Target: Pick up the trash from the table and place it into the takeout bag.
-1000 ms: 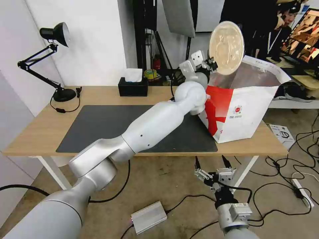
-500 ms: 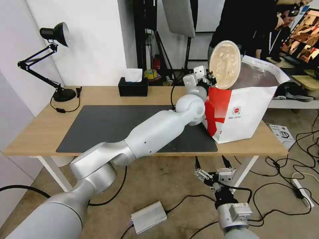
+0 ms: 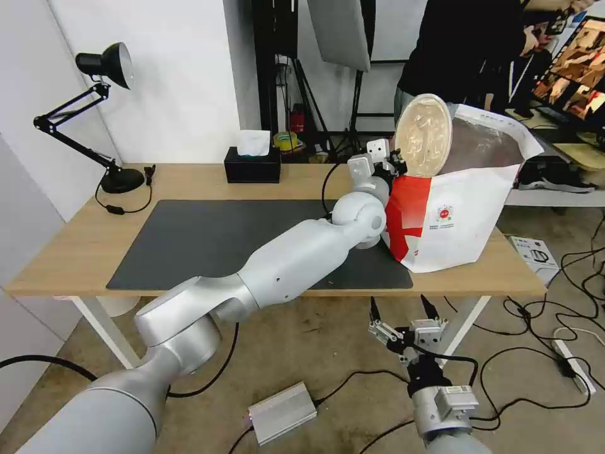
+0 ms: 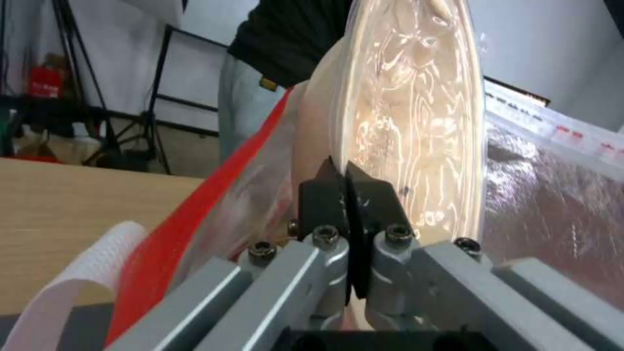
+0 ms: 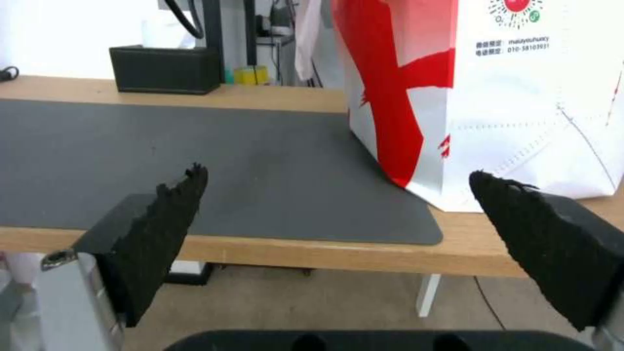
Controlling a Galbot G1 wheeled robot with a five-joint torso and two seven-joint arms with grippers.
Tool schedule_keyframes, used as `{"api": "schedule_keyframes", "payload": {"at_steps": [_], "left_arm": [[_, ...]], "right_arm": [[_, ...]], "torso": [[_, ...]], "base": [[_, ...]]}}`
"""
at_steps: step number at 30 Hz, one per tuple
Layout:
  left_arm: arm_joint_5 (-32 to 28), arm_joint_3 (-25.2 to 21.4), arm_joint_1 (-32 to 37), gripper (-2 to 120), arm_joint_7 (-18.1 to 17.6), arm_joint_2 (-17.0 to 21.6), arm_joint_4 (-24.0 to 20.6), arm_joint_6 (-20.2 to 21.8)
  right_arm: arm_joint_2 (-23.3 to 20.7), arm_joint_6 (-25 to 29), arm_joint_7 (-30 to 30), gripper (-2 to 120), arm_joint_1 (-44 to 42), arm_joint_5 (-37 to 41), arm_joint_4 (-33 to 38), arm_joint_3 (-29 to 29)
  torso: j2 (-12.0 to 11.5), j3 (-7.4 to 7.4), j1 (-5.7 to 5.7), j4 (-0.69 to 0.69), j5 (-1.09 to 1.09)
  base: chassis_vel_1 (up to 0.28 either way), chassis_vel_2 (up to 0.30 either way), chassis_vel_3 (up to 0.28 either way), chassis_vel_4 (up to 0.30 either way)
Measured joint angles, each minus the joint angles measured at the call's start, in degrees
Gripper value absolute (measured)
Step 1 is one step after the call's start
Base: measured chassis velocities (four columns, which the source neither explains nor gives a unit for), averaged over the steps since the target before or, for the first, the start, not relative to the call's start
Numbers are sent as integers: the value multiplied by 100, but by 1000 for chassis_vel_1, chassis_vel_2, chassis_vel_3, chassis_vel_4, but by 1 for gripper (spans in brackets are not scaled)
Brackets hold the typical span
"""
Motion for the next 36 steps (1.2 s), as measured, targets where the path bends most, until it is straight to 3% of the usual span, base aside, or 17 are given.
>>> {"api": "schedule_keyframes", "payload": {"at_steps": [9, 30, 36], "left_arm": [[182, 176, -129, 3, 197, 28, -43, -79], [551, 308, -381, 82, 204, -2, -19, -94], [575, 246, -398, 98, 107, 43, -150, -129]], "right_arm": [[0, 0, 0, 100, 0, 0, 0, 0], [0, 0, 0, 100, 0, 0, 0, 0], [0, 0, 0, 100, 0, 0, 0, 0]], "torso": [[0, 0, 0, 0, 0], [0, 0, 0, 0, 0], [0, 0, 0, -1, 0]], "base": [[0, 0, 0, 0], [0, 0, 0, 0], [0, 0, 0, 0]]}}
